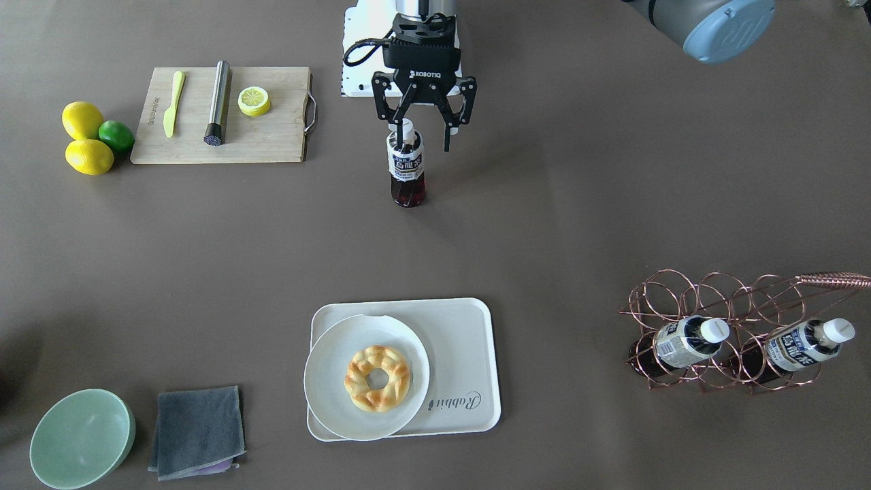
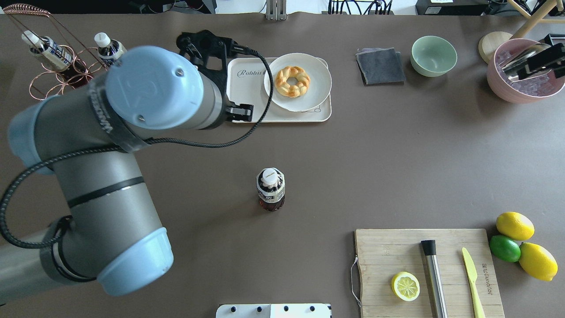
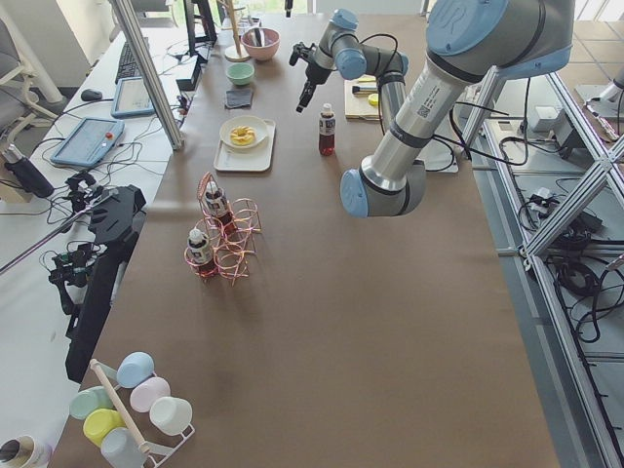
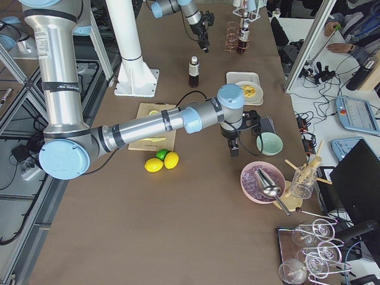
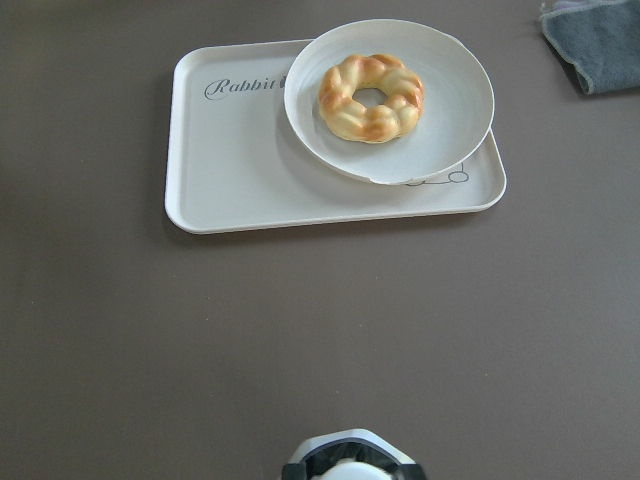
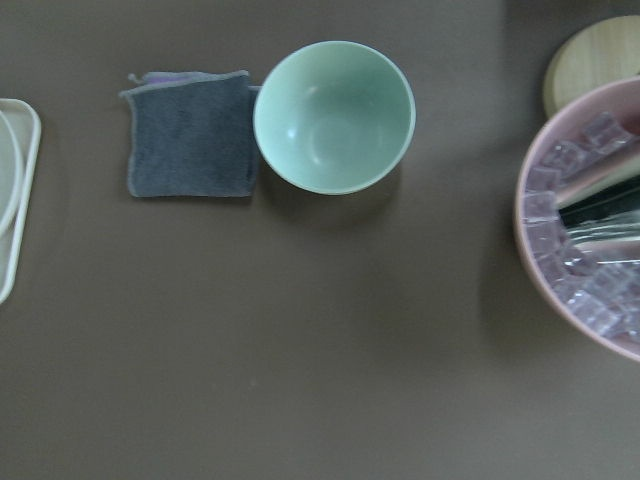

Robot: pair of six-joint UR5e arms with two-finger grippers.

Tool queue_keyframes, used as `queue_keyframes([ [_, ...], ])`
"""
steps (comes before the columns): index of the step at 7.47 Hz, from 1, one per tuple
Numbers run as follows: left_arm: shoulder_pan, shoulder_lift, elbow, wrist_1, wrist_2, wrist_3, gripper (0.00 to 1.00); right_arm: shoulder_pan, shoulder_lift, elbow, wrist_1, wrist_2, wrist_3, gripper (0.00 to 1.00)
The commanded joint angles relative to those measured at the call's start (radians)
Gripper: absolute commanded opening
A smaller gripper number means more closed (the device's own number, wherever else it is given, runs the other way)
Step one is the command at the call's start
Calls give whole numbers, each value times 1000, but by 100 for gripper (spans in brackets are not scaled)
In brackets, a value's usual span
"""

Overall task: Place tea on tray
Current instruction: 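Open the left gripper and withdraw it while the right arm reaches toward the bottle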

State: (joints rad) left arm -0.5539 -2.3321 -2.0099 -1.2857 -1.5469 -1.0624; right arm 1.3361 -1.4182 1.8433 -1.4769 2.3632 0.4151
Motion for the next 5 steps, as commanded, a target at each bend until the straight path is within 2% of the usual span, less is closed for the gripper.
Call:
queue_keyframes([
  [1,-286,178,-105,-9,-276,287,76,-295,224,103,-16,-91,522,100],
  [2,-335,238,-115,-39,-316,342,76,-439,313,132,-34,-173,694,100],
  [3,-351,317,-112,-122,-317,366,76,-554,458,133,-145,-224,818,100],
  [4,-380,367,-96,-197,-320,384,76,-645,592,134,-319,-295,838,100],
  [5,-400,379,-81,-207,-338,422,76,-737,661,125,-395,-380,873,100],
])
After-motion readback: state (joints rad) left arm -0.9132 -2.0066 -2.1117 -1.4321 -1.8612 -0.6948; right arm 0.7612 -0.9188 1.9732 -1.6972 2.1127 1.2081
